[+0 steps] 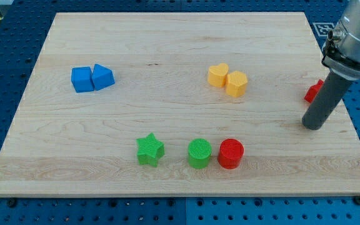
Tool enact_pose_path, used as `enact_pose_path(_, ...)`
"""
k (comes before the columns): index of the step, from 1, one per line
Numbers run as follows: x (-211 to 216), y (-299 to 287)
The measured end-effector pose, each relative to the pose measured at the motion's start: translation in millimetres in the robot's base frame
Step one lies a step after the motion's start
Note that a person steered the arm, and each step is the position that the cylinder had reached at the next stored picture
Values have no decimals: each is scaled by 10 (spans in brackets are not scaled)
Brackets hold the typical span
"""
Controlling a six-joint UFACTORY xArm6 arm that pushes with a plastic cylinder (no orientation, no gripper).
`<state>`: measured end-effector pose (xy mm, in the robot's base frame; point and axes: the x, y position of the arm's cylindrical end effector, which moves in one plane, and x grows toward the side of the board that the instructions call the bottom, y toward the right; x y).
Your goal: Push the red circle towards the center
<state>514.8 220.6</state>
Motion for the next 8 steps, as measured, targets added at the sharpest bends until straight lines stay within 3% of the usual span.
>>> enact_pose_path(2,892,-141)
enact_pose_path(3,1007,-517)
enact_pose_path(5,1016,-1340)
enact_pose_path(8,474,-1421)
